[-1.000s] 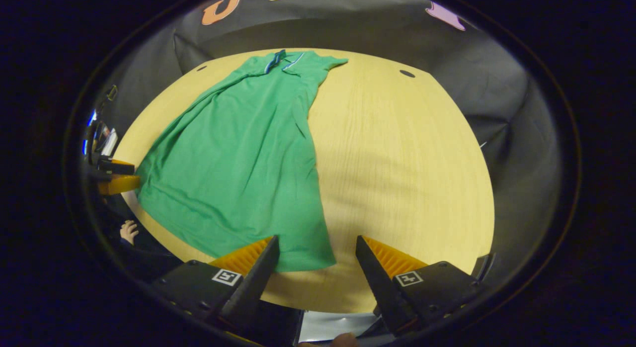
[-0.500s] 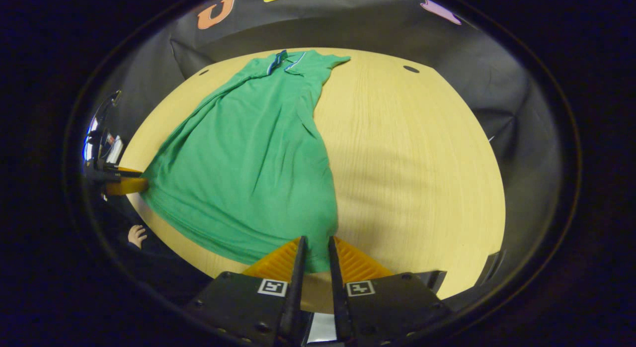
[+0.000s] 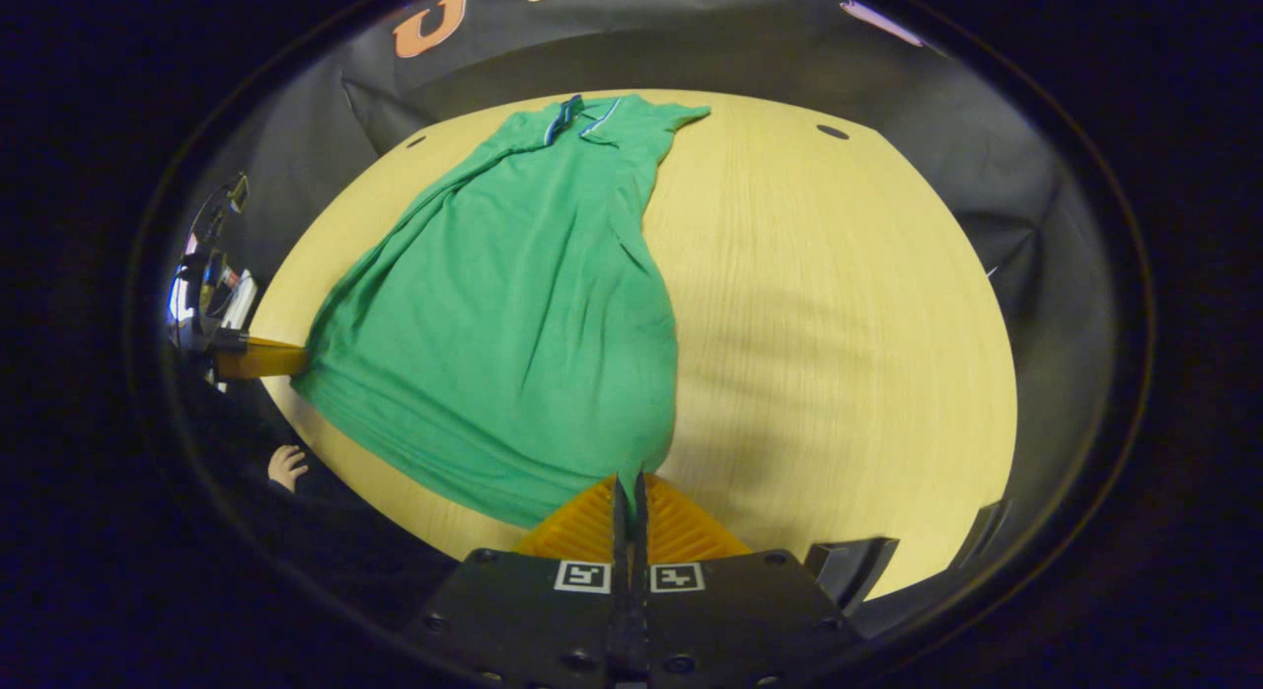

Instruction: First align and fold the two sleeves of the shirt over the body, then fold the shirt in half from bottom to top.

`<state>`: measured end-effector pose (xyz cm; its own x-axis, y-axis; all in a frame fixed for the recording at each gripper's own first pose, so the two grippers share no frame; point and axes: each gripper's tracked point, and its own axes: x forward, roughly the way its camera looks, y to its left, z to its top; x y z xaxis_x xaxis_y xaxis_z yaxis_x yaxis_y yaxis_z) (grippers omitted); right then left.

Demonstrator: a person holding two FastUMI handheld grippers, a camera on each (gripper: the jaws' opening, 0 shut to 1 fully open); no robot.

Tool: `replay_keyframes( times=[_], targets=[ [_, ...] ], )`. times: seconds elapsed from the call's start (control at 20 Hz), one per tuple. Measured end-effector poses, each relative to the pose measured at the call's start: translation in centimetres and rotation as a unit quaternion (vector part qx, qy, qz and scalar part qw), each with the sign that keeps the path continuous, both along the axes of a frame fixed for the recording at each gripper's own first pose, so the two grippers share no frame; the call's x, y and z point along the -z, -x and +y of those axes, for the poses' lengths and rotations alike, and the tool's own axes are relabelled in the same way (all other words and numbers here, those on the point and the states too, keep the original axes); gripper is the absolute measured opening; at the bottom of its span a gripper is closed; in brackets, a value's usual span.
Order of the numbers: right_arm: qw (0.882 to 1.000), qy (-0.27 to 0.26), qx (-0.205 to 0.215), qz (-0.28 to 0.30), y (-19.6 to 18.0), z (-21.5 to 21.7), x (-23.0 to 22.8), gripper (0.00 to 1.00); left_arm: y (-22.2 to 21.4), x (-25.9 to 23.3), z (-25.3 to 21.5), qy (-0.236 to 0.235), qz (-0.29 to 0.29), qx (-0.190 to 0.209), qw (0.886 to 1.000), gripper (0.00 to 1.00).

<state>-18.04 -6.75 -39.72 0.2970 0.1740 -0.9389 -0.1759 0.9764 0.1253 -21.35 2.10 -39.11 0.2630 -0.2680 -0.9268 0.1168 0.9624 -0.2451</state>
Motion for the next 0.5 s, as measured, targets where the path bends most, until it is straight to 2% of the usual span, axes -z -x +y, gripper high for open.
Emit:
replay_keyframes(
  times=[0.25,0.5],
  targets=[
    [1.0,-0.021,0.001,-0.02,-1.5,-0.1,-2.1,0.0,-0.9,-2.3,-0.2,0.045,-0.008,0.001,0.999,0.06],
    [0.998,-0.037,0.003,-0.054,-4.6,0.0,-5.0,0.0,-3.6,-5.2,-1.4,0.076,-0.043,0.003,0.996,0.06]
  ],
)
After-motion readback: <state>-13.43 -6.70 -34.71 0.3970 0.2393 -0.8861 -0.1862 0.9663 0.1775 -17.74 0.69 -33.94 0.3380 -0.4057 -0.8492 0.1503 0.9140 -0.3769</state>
